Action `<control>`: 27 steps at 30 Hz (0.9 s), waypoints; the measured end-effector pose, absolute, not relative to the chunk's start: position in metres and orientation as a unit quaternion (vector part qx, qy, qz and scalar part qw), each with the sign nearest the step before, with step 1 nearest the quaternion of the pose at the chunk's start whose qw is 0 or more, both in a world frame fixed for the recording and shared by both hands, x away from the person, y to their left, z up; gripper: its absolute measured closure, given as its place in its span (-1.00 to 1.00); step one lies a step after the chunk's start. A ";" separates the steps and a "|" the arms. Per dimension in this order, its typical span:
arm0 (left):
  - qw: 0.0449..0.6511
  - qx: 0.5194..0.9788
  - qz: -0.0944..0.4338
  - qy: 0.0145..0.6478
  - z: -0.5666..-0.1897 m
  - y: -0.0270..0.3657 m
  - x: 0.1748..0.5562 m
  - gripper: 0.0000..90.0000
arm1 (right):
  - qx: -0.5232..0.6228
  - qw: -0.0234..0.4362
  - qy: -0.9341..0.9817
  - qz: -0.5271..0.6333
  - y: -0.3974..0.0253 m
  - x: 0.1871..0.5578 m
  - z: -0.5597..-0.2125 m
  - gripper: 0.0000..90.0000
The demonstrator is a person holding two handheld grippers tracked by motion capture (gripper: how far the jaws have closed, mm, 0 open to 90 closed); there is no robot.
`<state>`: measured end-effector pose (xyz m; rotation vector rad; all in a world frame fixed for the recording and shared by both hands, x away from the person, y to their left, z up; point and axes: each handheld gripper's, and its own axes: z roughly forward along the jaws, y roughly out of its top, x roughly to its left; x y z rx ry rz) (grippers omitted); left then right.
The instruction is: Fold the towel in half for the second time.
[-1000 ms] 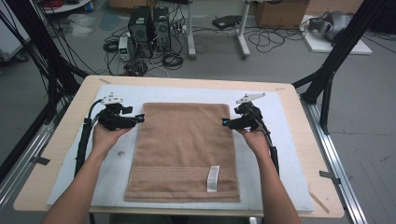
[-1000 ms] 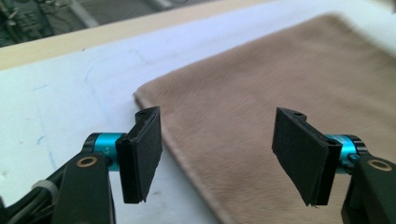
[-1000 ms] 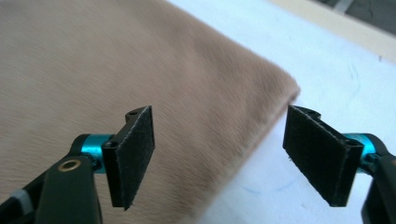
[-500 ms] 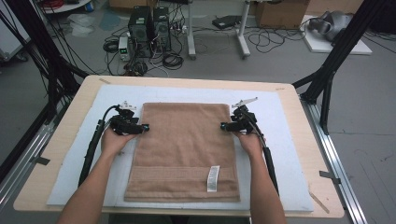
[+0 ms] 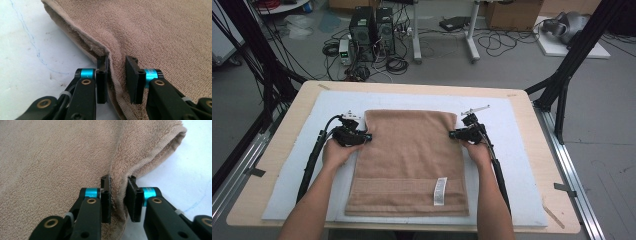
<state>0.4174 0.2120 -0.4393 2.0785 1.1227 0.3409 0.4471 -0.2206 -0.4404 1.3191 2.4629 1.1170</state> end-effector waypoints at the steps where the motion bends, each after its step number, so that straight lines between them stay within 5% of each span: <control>1: 0.371 0.809 0.131 0.437 -0.440 0.212 0.418 0.64 | 0.437 0.065 0.817 0.371 -0.221 0.447 -0.440 0.74; 27: 0.442 0.791 0.130 0.402 -0.401 0.228 0.397 0.81 | 0.368 0.053 0.826 0.423 -0.235 0.427 -0.397 0.80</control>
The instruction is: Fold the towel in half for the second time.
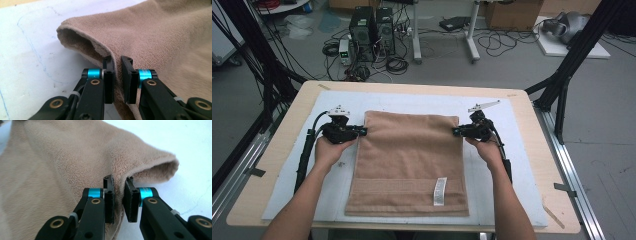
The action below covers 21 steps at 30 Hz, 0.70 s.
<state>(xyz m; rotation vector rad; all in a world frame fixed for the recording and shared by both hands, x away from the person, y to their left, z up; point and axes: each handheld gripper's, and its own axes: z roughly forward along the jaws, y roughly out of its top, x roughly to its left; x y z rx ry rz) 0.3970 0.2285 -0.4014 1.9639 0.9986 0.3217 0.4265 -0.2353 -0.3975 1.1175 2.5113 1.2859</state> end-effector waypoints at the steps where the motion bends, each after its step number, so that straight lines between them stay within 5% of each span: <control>1: 0.443 0.793 0.133 0.396 -0.398 0.229 0.394 0.81 | 0.366 0.053 0.826 0.426 -0.236 0.424 -0.395 0.80; 10: 0.455 0.804 0.137 0.356 -0.391 0.238 0.352 0.81 | 0.319 0.048 0.830 0.454 -0.239 0.381 -0.376 0.80; 21: 0.454 0.816 0.152 0.325 -0.419 0.239 0.284 0.81 | 0.293 0.034 0.850 0.437 -0.239 0.321 -0.401 0.77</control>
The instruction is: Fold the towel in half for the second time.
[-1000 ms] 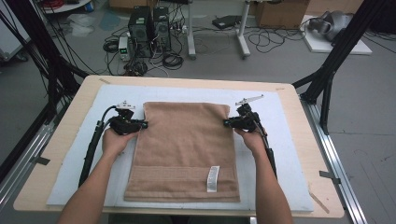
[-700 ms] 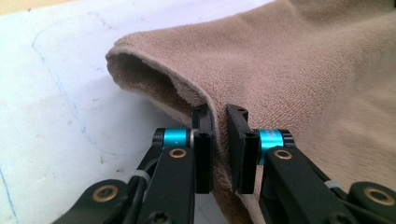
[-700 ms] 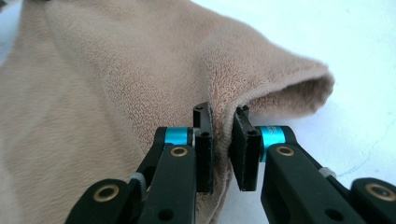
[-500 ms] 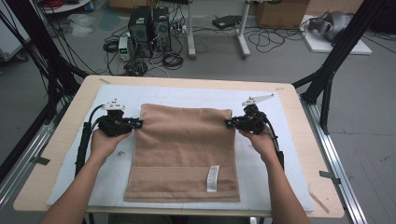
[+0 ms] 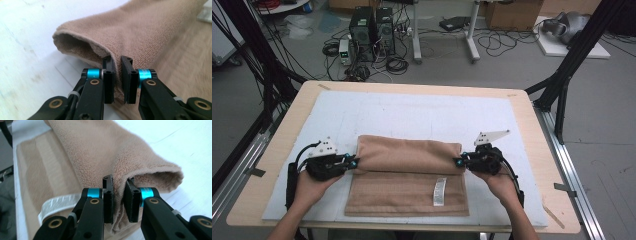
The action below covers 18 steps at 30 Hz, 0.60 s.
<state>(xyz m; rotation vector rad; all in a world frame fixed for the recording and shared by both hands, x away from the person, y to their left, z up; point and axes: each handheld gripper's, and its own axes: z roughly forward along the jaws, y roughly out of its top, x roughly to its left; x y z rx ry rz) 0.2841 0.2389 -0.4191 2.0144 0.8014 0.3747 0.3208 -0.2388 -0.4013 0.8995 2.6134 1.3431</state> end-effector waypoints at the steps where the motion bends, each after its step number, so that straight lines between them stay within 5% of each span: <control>1: 0.454 0.816 0.152 0.325 -0.422 0.239 0.280 0.81 | 0.292 0.034 0.851 0.436 -0.239 0.317 -0.404 0.77; 8: 0.458 0.815 0.145 0.324 -0.428 0.245 0.264 0.72 | 0.293 0.033 0.855 0.427 -0.245 0.300 -0.420 0.65; 18: 0.464 0.801 0.159 0.344 -0.401 0.261 0.282 0.16 | 0.296 0.065 0.851 0.429 -0.248 0.310 -0.395 0.15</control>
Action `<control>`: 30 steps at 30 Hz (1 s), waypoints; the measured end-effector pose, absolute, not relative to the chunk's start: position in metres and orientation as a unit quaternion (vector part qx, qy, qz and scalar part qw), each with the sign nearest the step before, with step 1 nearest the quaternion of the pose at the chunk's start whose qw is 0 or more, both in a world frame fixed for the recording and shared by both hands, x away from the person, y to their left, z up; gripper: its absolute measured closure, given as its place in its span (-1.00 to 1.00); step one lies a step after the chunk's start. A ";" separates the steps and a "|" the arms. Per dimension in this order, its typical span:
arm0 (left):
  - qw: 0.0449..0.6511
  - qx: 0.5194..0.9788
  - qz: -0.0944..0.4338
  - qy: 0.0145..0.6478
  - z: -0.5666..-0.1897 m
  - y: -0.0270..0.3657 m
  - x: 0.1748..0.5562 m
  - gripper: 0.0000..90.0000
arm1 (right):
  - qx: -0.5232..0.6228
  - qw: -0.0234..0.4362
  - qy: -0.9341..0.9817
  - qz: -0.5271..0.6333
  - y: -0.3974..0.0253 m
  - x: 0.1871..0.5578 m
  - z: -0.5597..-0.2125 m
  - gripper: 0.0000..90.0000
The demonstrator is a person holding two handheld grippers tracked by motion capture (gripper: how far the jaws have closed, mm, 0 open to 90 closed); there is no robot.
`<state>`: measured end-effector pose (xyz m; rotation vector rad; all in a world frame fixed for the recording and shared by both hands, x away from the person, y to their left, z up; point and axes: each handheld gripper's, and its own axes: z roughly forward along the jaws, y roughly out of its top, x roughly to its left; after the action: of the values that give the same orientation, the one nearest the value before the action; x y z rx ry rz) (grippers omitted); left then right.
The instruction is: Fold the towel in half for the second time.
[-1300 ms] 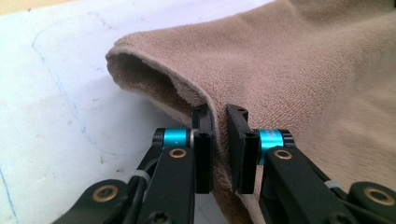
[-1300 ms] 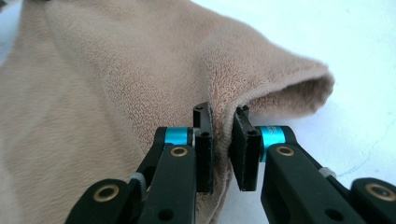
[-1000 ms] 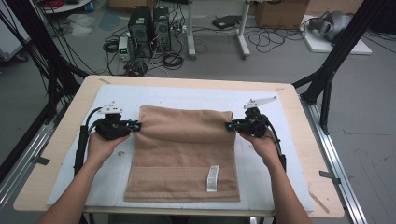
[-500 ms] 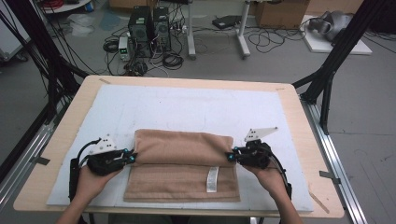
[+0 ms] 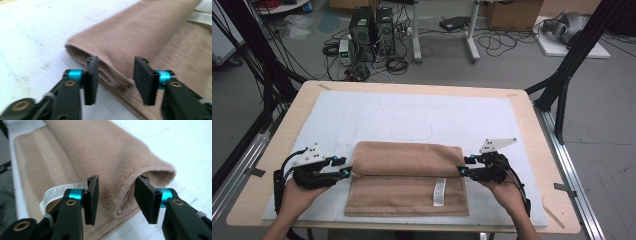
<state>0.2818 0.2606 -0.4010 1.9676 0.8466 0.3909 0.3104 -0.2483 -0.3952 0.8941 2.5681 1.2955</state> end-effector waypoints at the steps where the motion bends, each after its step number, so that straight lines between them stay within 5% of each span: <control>1: 0.463 0.800 0.158 0.347 -0.400 0.262 0.287 0.14 | 0.295 0.070 0.851 0.428 -0.247 0.315 -0.392 0.12; 12: 0.446 0.794 0.178 0.372 -0.397 0.256 0.331 0.01 | 0.305 0.083 0.841 0.439 -0.246 0.348 -0.374 0.01; 24: 0.395 0.809 0.111 0.420 -0.438 0.235 0.382 -0.07 | 0.366 0.046 0.844 0.389 -0.235 0.400 -0.426 -0.19; 27: 0.407 0.811 0.068 0.414 -0.441 0.238 0.383 0.13 | 0.383 -0.010 0.836 0.392 -0.237 0.407 -0.439 -0.06; 28: 0.409 0.813 0.061 0.411 -0.440 0.239 0.383 0.38 | 0.384 -0.022 0.833 0.396 -0.237 0.407 -0.441 0.05; 30: 0.405 0.819 0.062 0.401 -0.438 0.238 0.381 0.58 | 0.373 -0.052 0.833 0.406 -0.237 0.407 -0.442 0.40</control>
<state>0.3808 0.2381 -0.4381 2.0683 1.0127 0.1575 0.4067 -0.2367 -0.4415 1.2127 2.7057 1.3188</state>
